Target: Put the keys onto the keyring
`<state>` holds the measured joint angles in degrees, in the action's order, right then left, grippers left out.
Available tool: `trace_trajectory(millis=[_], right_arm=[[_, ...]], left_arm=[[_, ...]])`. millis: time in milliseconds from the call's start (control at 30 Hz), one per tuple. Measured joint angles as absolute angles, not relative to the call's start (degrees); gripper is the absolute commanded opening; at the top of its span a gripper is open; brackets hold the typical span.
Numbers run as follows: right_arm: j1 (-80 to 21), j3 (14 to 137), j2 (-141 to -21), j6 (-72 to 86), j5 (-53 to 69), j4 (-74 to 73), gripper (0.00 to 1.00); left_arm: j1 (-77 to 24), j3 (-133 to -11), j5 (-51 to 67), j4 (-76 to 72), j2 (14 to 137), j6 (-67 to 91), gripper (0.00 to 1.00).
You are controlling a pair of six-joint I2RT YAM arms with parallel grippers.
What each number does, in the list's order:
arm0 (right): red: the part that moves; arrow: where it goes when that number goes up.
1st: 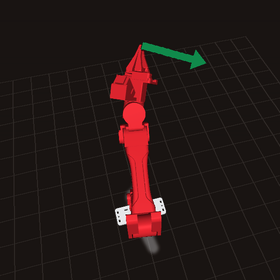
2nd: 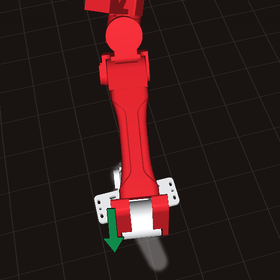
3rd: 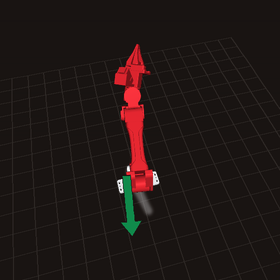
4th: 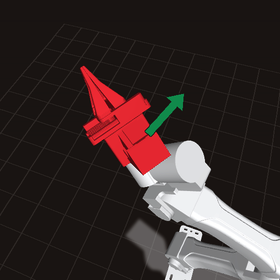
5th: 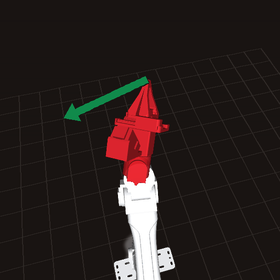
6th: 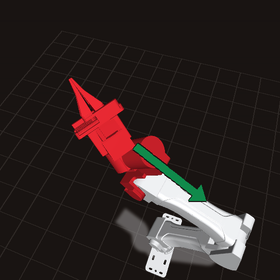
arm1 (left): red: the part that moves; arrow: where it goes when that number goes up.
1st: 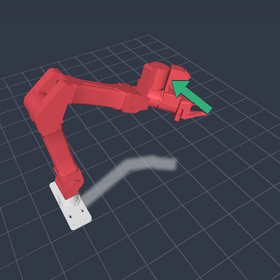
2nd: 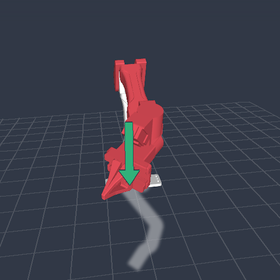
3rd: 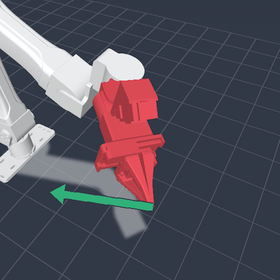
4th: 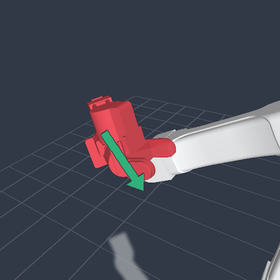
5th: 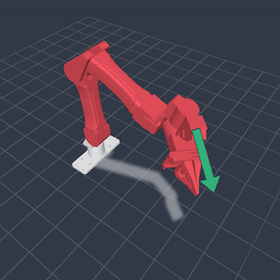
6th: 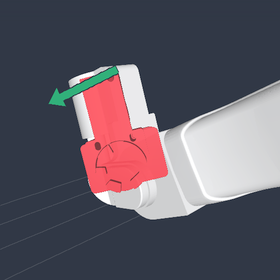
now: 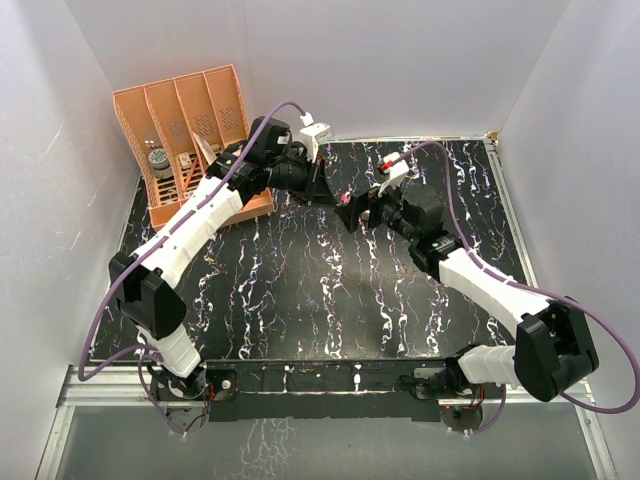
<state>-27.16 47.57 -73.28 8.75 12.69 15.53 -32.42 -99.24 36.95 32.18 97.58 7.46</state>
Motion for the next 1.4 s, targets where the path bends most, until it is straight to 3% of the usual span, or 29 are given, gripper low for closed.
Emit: trace_trajectory(millis=[700, 1400], right_arm=[[-23.46, 47.46, -71.50, 7.81, 9.50, 14.72, 0.98], [-24.08, 43.66, -60.99, 7.51, 22.04, 11.35, 0.97]], left_arm=[[-32.75, -96.86, 37.28, 39.48, 95.96, 6.52, 0.00], [-33.19, -106.76, 35.09, 48.25, 102.98, 3.81, 0.00]])
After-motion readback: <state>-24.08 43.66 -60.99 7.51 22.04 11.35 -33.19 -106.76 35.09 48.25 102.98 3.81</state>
